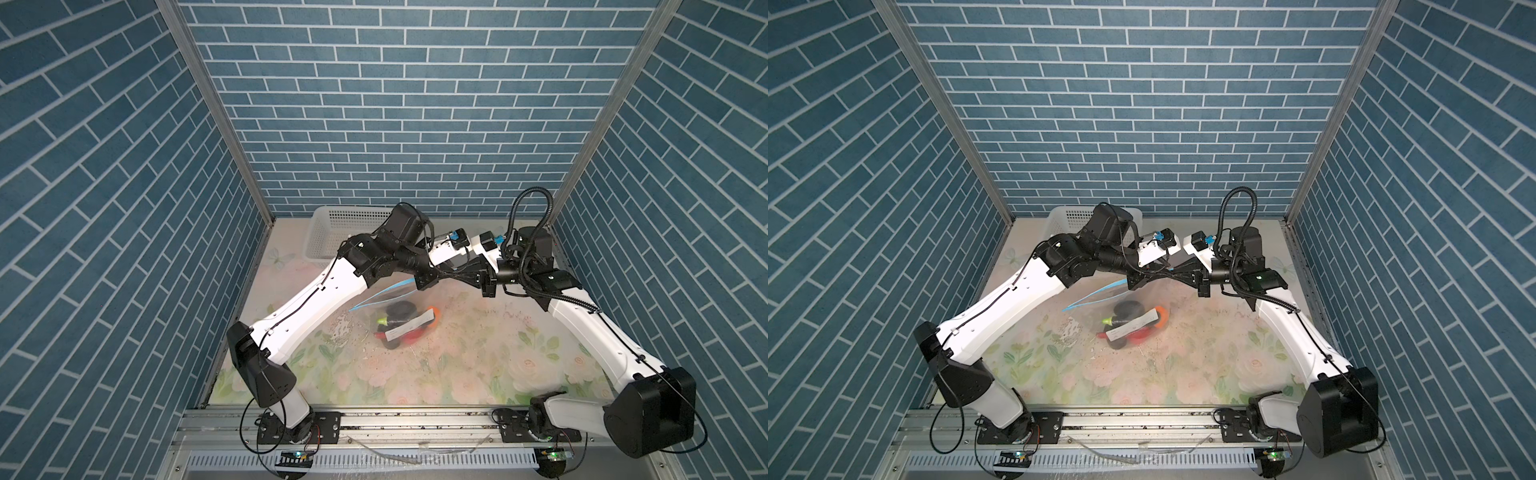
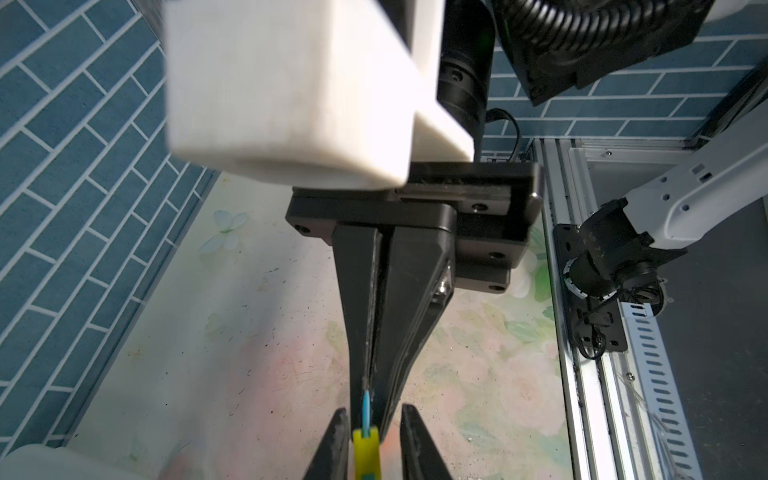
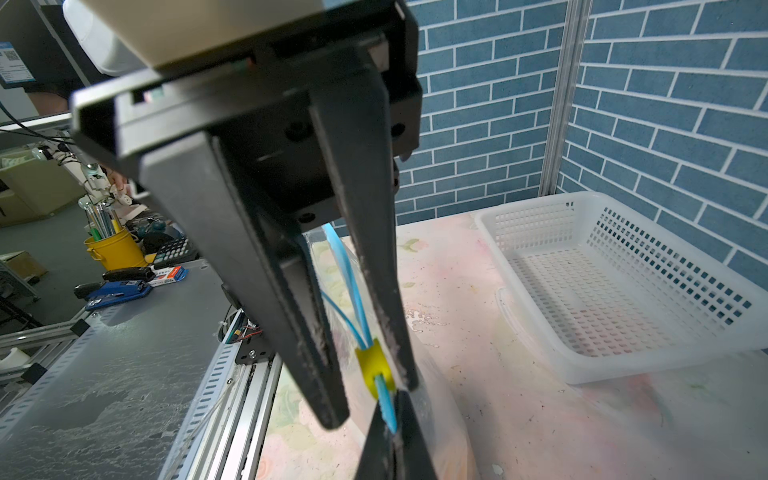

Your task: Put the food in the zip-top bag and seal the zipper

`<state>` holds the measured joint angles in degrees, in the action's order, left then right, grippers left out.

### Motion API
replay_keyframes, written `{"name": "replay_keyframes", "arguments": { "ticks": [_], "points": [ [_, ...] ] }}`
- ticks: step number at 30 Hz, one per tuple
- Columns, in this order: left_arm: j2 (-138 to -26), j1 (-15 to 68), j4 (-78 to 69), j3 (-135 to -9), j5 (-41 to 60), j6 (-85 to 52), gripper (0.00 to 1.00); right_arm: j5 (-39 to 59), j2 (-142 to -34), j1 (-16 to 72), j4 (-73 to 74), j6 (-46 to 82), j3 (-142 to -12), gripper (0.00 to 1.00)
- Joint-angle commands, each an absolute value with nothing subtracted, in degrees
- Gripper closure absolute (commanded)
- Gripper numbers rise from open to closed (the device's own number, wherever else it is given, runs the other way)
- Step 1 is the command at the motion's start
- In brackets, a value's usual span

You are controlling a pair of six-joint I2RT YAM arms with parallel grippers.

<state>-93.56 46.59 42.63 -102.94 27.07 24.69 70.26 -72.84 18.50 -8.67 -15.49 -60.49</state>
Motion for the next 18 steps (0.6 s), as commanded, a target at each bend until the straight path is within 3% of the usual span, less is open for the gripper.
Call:
{"name": "replay_keyframes", "arguments": {
  "ticks": [1, 6, 18],
  "points": [
    [-93.87, 47.1, 44.39, -104.3, 26.48, 24.71, 0.81, 71.72, -71.89, 18.81, -9.18, -17.69, -64.31, 1.0],
    [-93.68, 47.04, 44.34, -104.23, 25.69, 24.61, 0.88, 71.54, -71.72, 18.85, -9.27, -17.74, -64.19, 1.0],
    [-91.95, 47.0, 44.7, -102.45, 23.08, 25.64, 0.89, 71.19, -71.28, 18.83, -9.7, -17.99, -63.9, 1.0]
  ]
}}
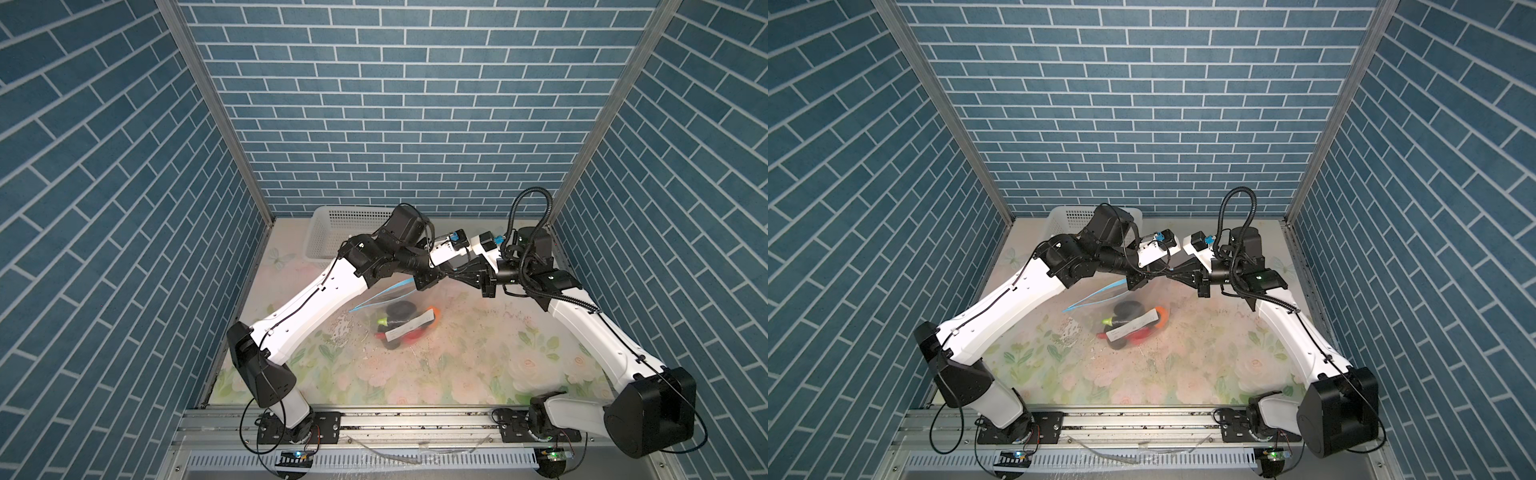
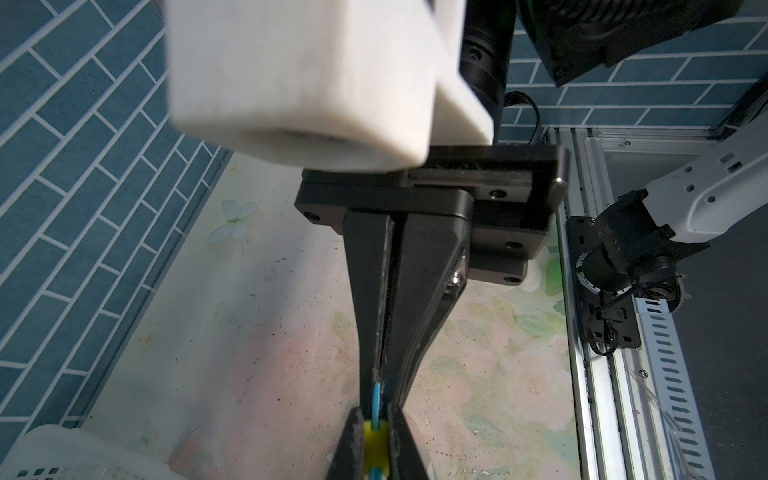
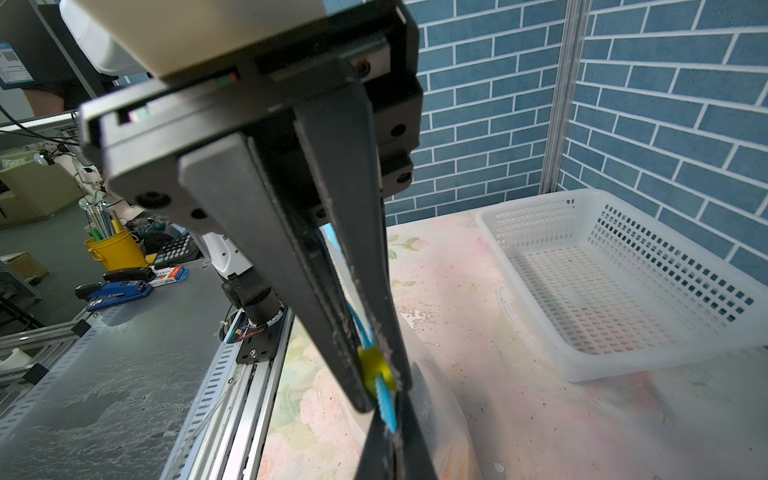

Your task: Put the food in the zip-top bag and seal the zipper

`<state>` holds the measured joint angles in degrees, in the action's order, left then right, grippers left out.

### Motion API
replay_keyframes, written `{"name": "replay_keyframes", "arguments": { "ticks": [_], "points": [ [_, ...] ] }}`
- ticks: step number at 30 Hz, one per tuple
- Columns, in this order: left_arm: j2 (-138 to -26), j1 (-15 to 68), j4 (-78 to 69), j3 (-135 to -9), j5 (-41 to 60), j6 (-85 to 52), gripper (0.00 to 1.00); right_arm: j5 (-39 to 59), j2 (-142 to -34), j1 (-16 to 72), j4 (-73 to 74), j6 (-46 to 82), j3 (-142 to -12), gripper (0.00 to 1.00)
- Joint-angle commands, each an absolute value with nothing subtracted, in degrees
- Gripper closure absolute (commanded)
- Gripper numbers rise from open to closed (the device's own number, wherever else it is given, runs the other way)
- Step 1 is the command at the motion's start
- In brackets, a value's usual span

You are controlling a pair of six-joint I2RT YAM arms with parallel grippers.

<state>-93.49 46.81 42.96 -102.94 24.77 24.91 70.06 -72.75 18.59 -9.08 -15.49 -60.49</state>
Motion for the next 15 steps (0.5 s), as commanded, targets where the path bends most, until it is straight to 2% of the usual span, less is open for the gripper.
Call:
{"name": "replay_keyframes", "arguments": {
  "ticks": [1, 15],
  "points": [
    [-91.66, 47.02, 44.59, -102.19, 22.92, 25.65, 0.89, 71.19, -71.28, 18.82, -9.76, -17.99, -63.94, 1.0],
    [-88.87, 46.76, 44.43, -98.64, 20.83, 27.1, 0.89, 70.49, -71.28, 18.63, -11.72, -19.58, -64.1, 1.0]
  ]
}}
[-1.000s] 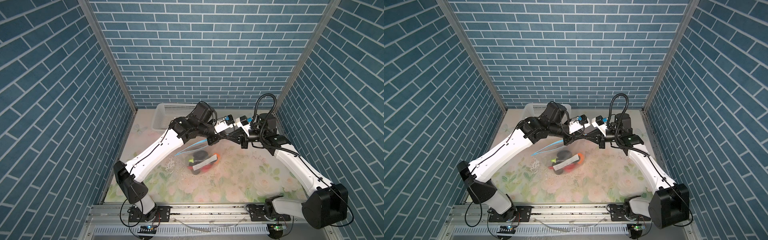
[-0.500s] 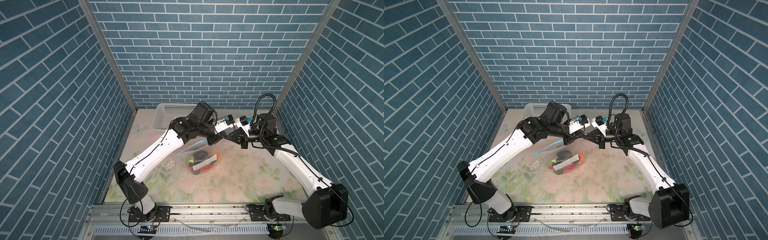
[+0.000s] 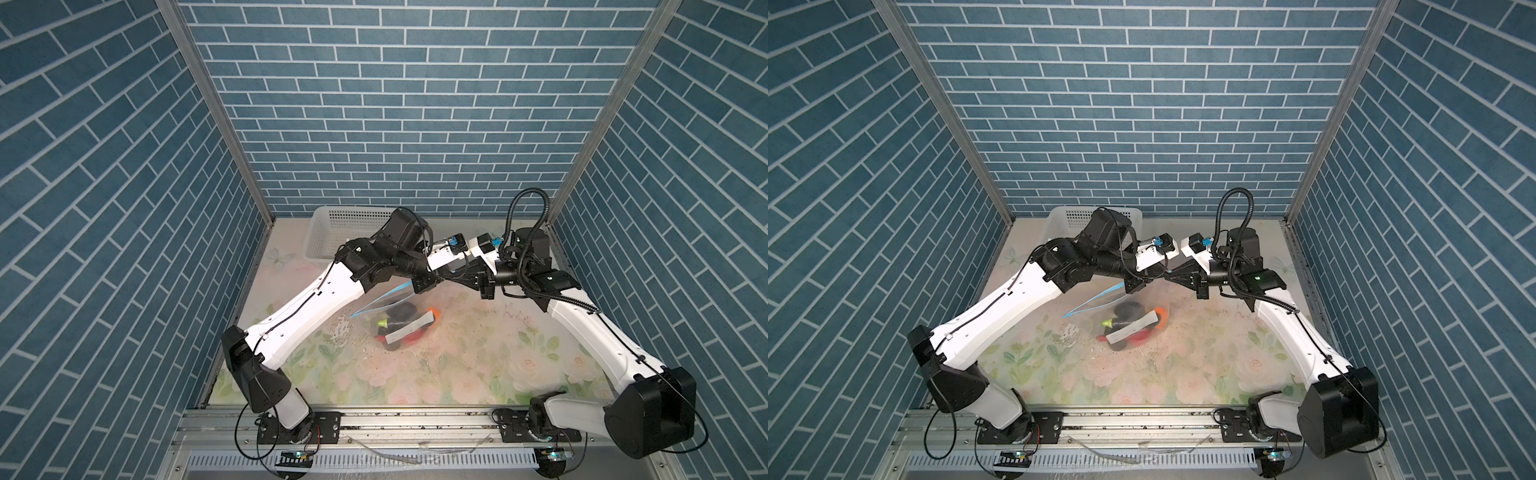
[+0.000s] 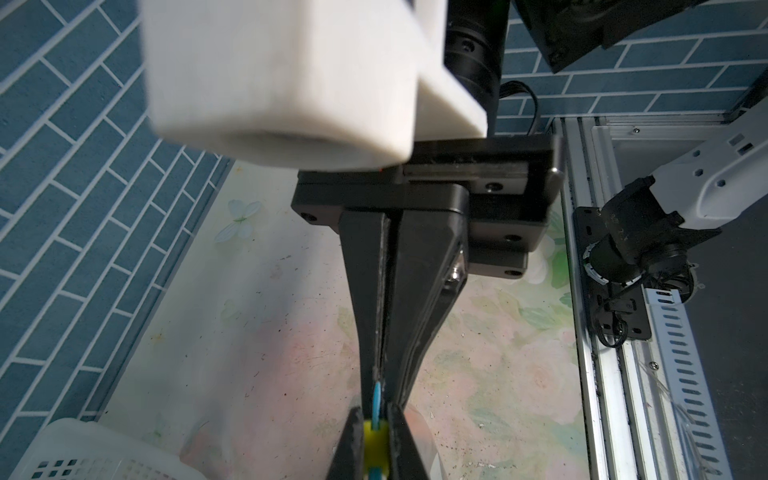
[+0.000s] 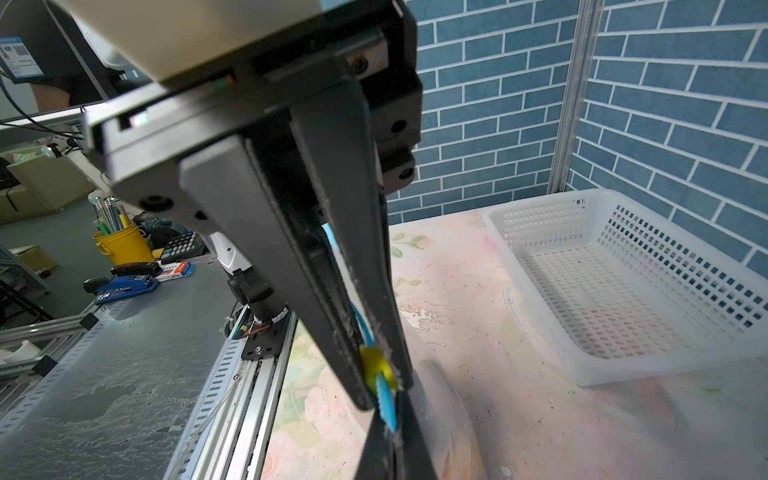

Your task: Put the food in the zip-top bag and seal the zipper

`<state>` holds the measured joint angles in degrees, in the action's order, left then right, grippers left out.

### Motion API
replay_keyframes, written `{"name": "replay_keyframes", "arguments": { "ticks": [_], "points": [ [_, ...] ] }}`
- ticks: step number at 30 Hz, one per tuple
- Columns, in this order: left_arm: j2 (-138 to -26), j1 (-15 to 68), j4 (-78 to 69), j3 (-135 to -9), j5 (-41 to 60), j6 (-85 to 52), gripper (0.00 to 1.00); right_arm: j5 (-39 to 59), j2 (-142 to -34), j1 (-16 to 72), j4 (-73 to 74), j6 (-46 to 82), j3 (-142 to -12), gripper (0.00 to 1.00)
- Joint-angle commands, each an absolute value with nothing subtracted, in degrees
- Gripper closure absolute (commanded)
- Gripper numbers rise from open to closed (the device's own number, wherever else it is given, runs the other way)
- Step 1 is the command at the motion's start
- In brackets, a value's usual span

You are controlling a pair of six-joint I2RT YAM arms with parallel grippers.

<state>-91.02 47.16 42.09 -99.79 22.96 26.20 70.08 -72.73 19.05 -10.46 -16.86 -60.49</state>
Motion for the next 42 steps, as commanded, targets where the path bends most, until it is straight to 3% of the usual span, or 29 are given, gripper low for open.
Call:
{"name": "replay_keyframes", "arguments": {
  "ticks": [1, 29, 34, 42],
  "points": [
    [-88.62, 46.68, 44.43, -98.46, 20.71, 27.19, 0.89, 70.43, -71.28, 18.63, -11.8, -19.55, -64.07, 1.0],
    [-86.3, 45.87, 44.6, -96.35, 20.96, 27.43, 0.88, 72.6, -71.19, 18.72, -11.0, -21.17, -63.43, 1.0],
    [-86.48, 45.88, 44.4, -96.33, 21.52, 27.43, 0.88, 73.95, -71.37, 19.33, -9.4, -21.2, -63.06, 0.87],
    [-86.22, 45.88, 44.23, -96.1, 21.55, 27.37, 0.88, 74.27, -71.63, 19.69, -9.33, -21.33, -63.2, 0.84]
  ]
}}
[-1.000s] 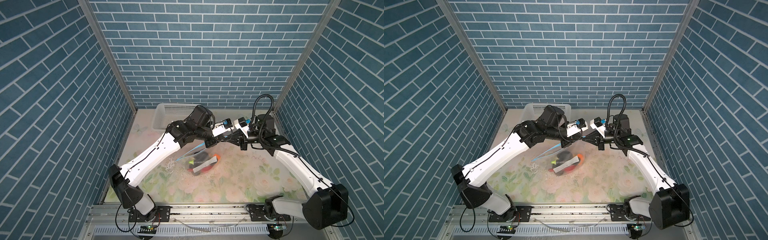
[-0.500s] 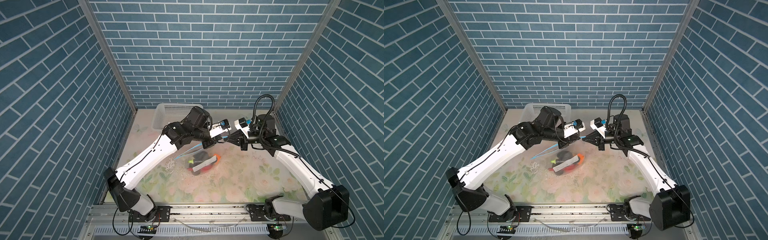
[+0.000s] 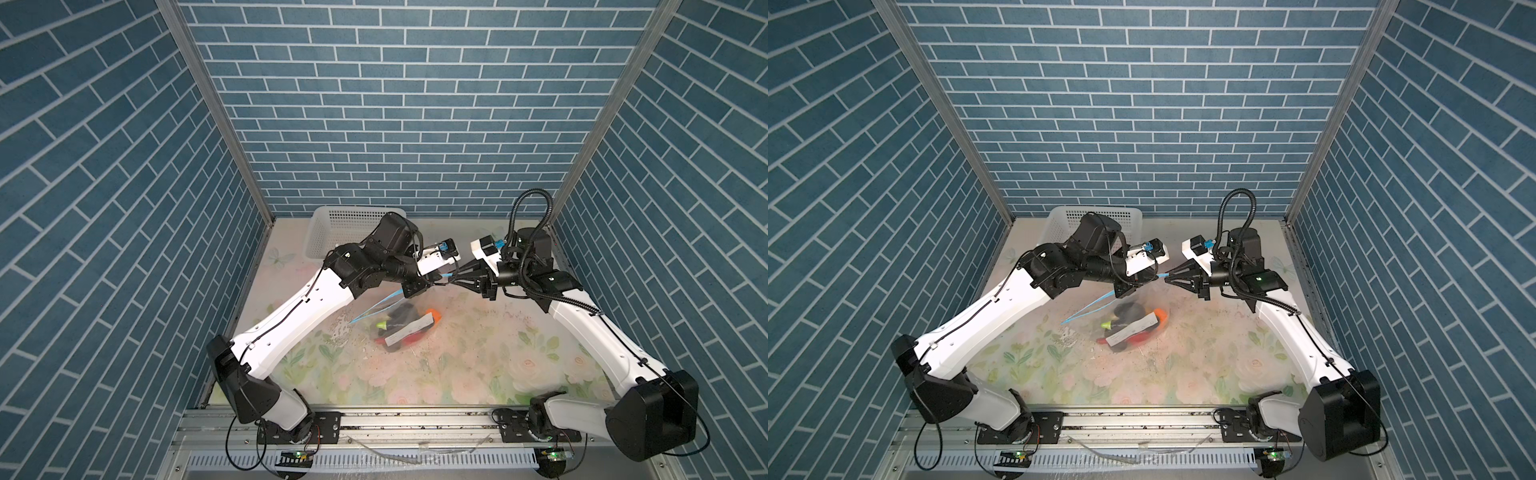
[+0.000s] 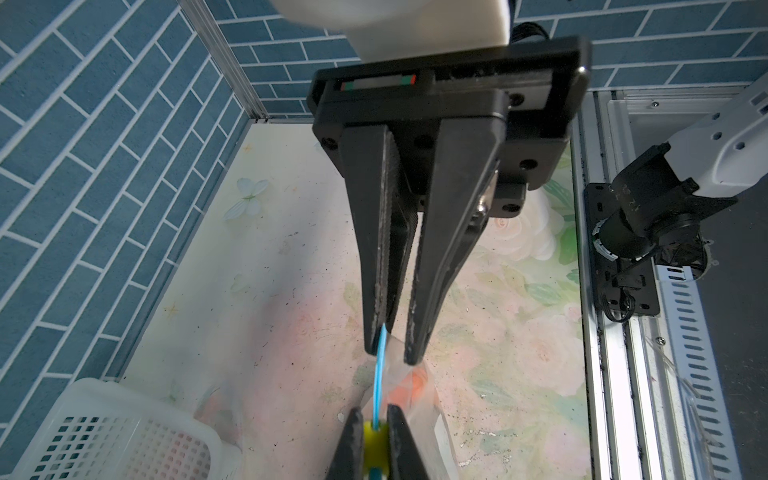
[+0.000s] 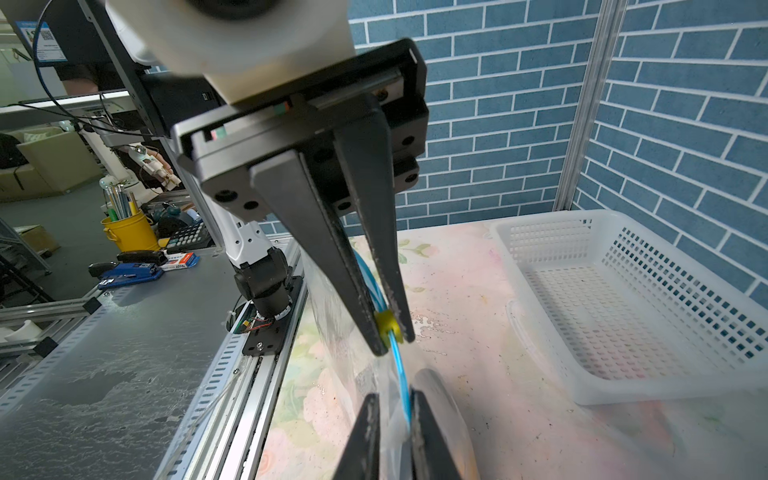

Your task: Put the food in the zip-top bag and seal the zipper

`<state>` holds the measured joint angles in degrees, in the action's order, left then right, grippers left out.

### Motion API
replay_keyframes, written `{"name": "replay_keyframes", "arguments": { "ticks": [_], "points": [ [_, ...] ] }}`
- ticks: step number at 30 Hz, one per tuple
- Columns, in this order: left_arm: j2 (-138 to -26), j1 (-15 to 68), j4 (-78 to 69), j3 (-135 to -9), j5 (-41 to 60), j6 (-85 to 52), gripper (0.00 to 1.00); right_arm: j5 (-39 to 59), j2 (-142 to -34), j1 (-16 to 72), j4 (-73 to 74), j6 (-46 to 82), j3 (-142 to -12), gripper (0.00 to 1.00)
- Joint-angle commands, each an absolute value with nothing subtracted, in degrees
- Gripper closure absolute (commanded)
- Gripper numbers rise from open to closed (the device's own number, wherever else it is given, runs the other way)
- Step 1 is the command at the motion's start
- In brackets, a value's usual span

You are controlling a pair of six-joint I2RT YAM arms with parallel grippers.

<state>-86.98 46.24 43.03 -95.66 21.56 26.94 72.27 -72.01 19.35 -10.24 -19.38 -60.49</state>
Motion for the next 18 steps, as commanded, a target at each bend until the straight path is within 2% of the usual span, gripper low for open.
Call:
{"name": "replay_keyframes", "arguments": {
  "ticks": [1, 10, 15, 18],
  "points": [
    [-86.31, 45.88, 44.24, -96.15, 21.62, 27.42, 0.88, 74.27, -71.63, 19.75, -9.38, -21.41, -63.23, 0.84],
    [-86.37, 45.88, 44.12, -96.23, 22.06, 27.38, 0.88, 74.61, -72.32, 20.65, -9.23, -21.53, -64.01, 0.83],
    [-86.4, 45.87, 44.13, -96.12, 22.13, 27.4, 0.88, 74.62, -72.42, 20.76, -9.47, -21.4, -64.11, 0.96],
    [-86.35, 45.88, 44.01, -96.06, 22.07, 27.37, 0.88, 74.53, -72.16, 20.74, -9.49, -21.41, -64.13, 1.0]
  ]
}}
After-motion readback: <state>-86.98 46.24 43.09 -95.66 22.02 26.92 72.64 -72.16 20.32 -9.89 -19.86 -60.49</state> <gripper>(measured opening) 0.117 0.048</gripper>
